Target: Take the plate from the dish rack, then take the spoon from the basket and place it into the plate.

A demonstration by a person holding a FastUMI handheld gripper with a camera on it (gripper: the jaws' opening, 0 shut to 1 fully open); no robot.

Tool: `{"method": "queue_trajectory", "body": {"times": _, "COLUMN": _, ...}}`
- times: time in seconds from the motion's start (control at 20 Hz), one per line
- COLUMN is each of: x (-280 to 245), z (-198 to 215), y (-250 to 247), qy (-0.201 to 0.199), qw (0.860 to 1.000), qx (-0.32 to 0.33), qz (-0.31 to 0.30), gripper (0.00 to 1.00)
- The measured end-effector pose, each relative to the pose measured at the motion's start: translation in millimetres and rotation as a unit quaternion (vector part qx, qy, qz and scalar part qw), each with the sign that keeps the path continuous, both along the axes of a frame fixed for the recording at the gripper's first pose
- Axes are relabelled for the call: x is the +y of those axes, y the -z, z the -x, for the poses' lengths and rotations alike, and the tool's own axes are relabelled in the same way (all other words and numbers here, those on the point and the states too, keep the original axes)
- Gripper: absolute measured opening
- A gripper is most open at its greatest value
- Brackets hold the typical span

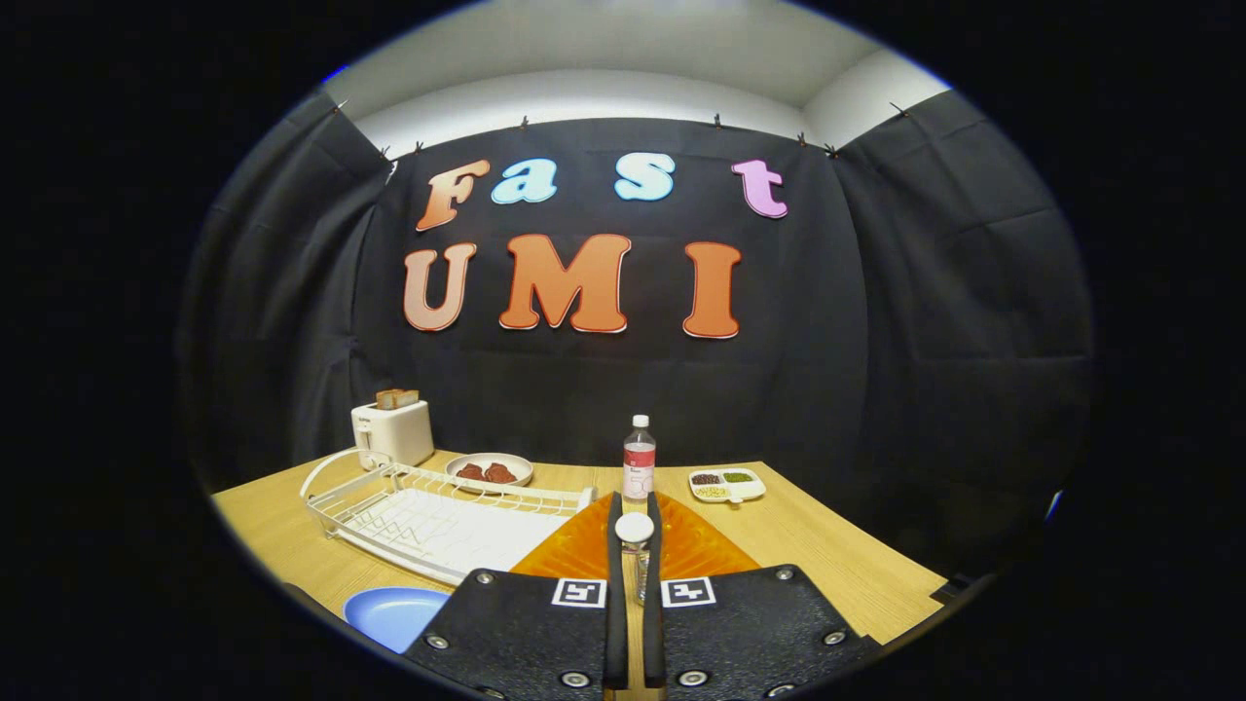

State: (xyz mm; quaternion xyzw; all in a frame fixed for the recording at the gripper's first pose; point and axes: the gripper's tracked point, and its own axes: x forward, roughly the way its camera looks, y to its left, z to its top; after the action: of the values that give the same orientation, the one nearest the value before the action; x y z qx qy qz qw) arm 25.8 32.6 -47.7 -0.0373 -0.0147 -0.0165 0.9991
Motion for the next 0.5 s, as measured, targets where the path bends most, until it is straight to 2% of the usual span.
{"method": "queue_trajectory", "body": {"times": 0.5, "x": 72.1, "z": 39.8, "y": 20.9, "qy": -0.058, "qw": 0.998, "qx": 0.016, "qz": -0.003, "gripper": 0.06}}
